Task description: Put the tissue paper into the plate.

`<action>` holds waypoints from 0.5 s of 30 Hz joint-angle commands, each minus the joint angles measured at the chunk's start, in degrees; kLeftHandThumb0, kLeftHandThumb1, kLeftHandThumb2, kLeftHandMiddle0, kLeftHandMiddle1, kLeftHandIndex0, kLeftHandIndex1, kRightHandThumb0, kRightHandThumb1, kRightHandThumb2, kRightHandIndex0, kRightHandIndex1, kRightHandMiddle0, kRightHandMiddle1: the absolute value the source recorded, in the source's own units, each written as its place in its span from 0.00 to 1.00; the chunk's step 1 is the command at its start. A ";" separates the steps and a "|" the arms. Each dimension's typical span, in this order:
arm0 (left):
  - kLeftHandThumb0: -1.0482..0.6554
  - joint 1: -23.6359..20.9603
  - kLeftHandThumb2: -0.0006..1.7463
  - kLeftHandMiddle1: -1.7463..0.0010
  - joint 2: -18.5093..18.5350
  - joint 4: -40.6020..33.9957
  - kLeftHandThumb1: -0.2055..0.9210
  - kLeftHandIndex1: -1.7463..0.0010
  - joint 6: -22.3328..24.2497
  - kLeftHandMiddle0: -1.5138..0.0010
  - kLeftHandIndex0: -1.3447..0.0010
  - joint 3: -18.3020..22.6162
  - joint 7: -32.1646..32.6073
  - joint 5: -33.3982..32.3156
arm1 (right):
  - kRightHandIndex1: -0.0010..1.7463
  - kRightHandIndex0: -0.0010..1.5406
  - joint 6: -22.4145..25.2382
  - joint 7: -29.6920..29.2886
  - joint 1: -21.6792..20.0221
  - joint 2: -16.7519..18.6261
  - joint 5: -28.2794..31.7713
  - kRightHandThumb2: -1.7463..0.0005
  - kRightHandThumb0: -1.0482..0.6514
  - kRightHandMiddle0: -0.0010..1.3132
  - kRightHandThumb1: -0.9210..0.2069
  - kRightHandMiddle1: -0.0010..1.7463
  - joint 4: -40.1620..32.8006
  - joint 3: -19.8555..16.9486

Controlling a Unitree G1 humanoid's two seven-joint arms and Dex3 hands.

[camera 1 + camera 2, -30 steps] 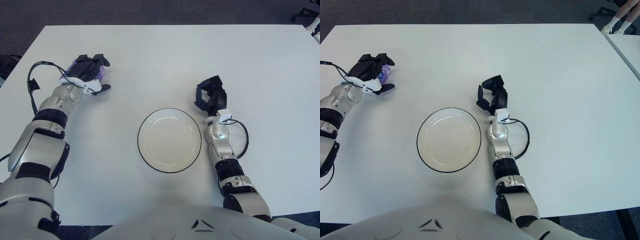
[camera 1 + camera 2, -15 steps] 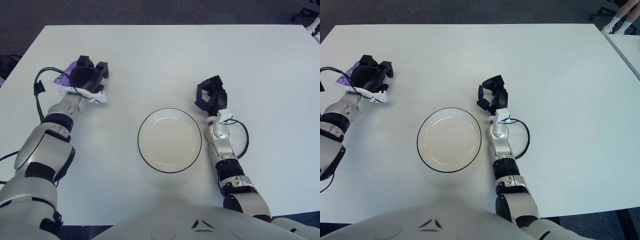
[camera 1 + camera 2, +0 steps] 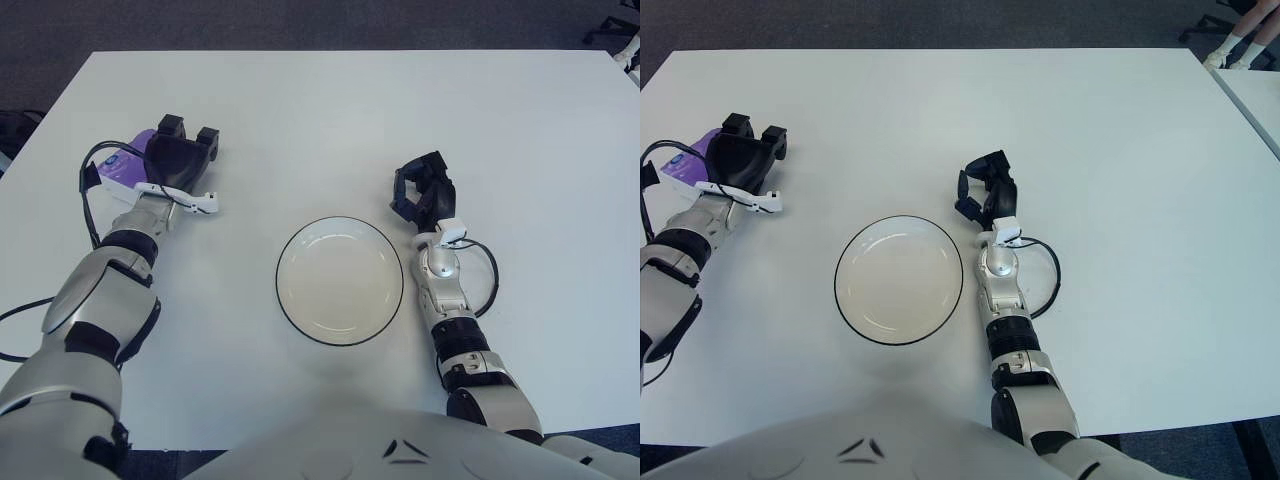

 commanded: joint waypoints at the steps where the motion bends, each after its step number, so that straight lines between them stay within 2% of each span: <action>1: 0.61 4.05 0.98 0.03 -1.31 1.97 0.14 0.00 0.27 0.39 0.53 -1.19 -1.31 0.54 | 0.81 0.42 2.05 0.08 7.30 0.38 2.03 0.41 0.38 0.32 0.32 1.00 5.16 -1.81; 11: 0.61 4.39 0.97 0.04 -1.80 1.74 0.15 0.00 -0.27 0.40 0.53 -0.51 -0.46 -0.55 | 0.80 0.41 2.29 -0.24 7.43 0.16 1.63 0.43 0.38 0.31 0.30 1.00 5.00 -1.86; 15: 0.61 4.44 0.97 0.04 -2.00 1.57 0.16 0.00 -0.71 0.40 0.53 -0.55 2.33 -0.39 | 0.80 0.40 2.15 -0.21 7.51 -0.14 1.12 0.44 0.38 0.30 0.29 1.00 5.04 -1.60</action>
